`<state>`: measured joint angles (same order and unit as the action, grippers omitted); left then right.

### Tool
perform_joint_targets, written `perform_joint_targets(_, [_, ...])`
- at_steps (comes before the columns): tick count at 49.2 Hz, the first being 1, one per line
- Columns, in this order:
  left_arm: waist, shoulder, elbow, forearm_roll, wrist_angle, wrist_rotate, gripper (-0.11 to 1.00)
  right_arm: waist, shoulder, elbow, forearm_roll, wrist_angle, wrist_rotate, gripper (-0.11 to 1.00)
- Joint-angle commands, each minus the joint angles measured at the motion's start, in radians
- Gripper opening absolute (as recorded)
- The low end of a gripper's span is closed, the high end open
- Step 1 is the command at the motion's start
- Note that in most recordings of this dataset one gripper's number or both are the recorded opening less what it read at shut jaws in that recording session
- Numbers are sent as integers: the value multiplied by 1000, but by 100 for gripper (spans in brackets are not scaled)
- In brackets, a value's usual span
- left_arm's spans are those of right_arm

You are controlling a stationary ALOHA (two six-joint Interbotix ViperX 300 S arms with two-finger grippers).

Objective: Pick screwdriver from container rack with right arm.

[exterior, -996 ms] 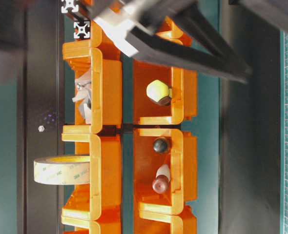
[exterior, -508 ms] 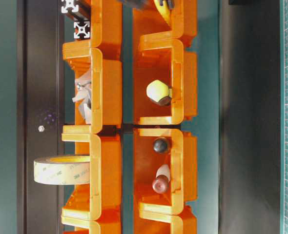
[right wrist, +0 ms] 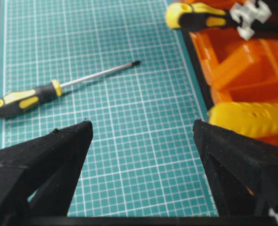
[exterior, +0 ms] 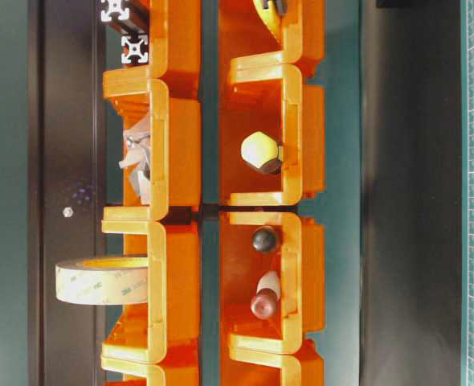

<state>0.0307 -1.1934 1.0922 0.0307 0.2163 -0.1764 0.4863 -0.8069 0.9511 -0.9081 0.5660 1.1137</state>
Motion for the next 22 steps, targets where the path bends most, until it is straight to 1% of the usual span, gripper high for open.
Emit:
perform_joint_targets(1, [0,17,-25,2,-6,-2,0,-2,-43,18,-3,-9,5,83])
perform_joint_targets(13, [0,18,-25,3,-6,-5,0,-2,-84,52,-2,-9,46,83])
perform_joint_targets(22, [-2,18,-20,2,-6,-5,0,-2,-112,66,-6,-14,48,83])
